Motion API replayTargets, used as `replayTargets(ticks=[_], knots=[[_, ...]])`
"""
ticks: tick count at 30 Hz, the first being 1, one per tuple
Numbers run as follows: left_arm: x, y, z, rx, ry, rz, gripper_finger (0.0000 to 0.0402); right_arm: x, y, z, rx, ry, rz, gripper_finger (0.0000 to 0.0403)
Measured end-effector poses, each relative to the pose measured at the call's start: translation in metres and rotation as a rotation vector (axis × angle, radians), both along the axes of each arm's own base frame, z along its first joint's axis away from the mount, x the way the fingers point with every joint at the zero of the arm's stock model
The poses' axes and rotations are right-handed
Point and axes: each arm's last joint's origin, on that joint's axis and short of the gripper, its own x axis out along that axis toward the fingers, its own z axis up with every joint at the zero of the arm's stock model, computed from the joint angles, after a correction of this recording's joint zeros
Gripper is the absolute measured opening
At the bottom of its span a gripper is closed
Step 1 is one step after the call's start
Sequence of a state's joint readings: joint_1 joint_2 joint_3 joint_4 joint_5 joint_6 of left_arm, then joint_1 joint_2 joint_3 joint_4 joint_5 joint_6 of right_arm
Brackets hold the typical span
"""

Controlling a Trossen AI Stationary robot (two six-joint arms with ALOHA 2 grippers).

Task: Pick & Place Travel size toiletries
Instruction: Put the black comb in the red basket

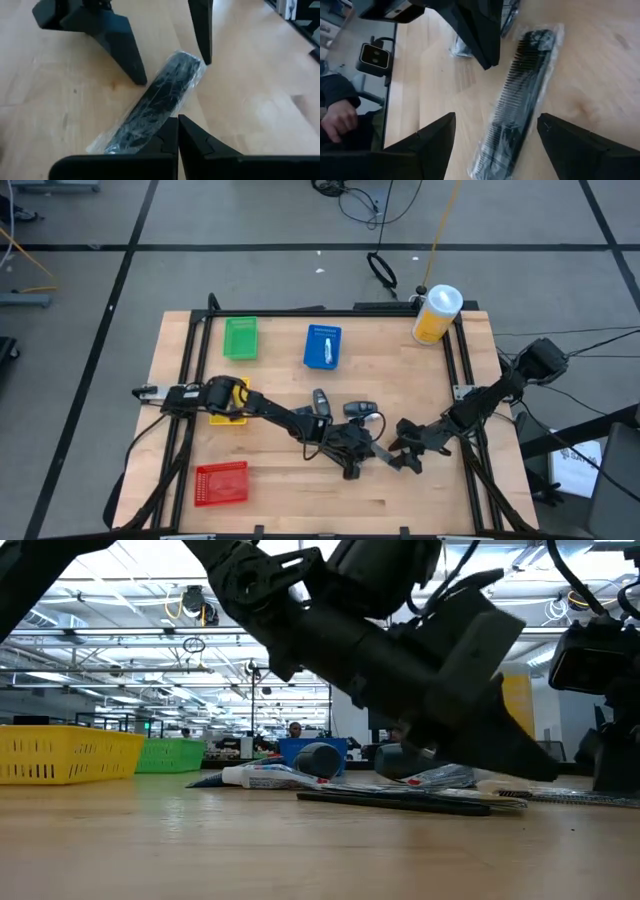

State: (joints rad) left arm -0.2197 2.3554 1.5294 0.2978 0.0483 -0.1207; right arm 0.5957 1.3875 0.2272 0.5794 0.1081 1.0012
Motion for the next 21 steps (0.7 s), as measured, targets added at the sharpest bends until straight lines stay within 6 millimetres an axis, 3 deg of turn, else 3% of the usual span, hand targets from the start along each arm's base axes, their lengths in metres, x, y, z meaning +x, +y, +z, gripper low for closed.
replayTargets(ticks=[5,10,21], knots=[[0.010,-0.013,0.010,-0.015,-0.001,-0.016,0.0004,0.000,0.000,-0.001,-0.004,0.004,0.002,0.0271],[0.023,-0.025,-0.004,0.031,0.091,-0.053,0.0005,0.000,0.000,0.000,-0.001,-0.002,0.004,0.0268],[0.037,-0.013,-0.008,-0.004,0.164,0.005,0.0006,0.001,0.001,0.001,0.007,-0.019,0.010,0.0267]])
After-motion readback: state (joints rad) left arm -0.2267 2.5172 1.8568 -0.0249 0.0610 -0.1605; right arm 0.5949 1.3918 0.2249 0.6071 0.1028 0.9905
